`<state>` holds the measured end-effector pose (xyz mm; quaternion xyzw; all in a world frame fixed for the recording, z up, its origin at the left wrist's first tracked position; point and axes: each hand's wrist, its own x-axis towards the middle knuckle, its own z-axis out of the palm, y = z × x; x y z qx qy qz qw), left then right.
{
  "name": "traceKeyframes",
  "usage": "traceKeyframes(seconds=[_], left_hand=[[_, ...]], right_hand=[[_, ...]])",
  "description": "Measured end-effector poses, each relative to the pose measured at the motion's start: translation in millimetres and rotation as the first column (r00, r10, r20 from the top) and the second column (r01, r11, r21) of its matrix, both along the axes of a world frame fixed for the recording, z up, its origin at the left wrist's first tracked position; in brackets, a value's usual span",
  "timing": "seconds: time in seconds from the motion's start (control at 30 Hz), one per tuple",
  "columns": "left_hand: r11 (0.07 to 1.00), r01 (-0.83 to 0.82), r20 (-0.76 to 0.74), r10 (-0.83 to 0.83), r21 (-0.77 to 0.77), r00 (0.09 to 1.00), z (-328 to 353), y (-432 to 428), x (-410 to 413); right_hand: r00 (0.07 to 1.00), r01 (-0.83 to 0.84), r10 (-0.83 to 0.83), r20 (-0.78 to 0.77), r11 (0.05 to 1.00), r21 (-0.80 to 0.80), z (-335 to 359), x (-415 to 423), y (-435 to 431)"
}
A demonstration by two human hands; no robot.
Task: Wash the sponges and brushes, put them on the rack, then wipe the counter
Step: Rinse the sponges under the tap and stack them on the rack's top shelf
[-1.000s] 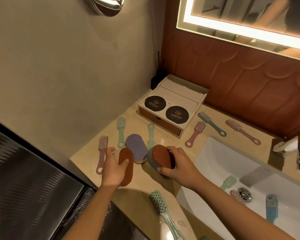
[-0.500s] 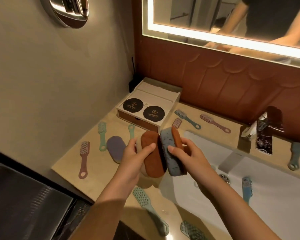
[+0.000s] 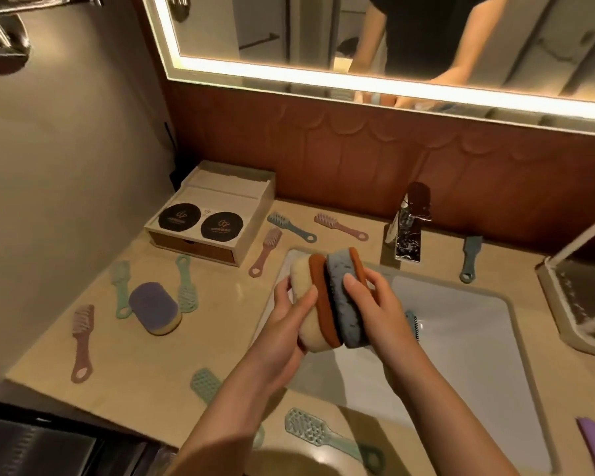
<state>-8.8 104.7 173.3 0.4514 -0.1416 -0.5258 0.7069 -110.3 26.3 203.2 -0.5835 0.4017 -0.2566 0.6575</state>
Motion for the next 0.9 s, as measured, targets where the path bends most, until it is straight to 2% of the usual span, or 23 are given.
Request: traceKeyframes(seconds=[0.17,0.33,0.5,0.57,0.67,0.77,0.83,0.9], left_hand=[[0.996,0.062,0.096,-0.067,0.058,0.993,4.7,-24.6,-37.2],[0.987,0.148,0.138,-0.156,0.066,0.978,8.2,-53.3,-75.5],[0.963,0.237,0.221,-0.261,0.128,0.94,15.1,-72.4,-92.8],[0.942,0.294,0.262,-0.328,0.162,0.908,22.1,-80.3,-94.6],[0.911,0.338,0.385,-0.408,0.238,0.828,35.7,-93.7,-94.5],[0.862,0.38,0.479,-0.504,0.336,0.719,53.4,-106.5,-87.2],[0.808,0.442,0.516,-0.589,0.39,0.622,64.6,-114.4,-80.6],[0.722,0.516,0.537,-0.69,0.461,0.486,77.2,-121.3,-75.5]], right_hand=[[0.995,0.084,-0.09,0.044,0.99,0.109,-4.9,-30.2,-8.5],[0.989,0.136,-0.141,0.044,0.984,0.112,-3.5,-63.4,-30.5],[1.0,0.017,-0.015,-0.025,0.994,0.104,-4.0,-90.9,-51.7],[0.998,-0.055,0.055,0.001,0.988,0.144,-1.1,-104.9,-60.1],[0.991,-0.134,0.134,0.014,0.981,0.14,5.7,-123.3,-71.1],[0.993,-0.075,0.071,-0.095,0.997,-0.03,11.4,-133.7,-92.5],[0.995,-0.023,0.013,-0.098,0.995,-0.1,24.8,-139.7,-109.9],[0.991,-0.107,0.093,-0.099,0.984,-0.144,40.7,-142.7,-123.1]])
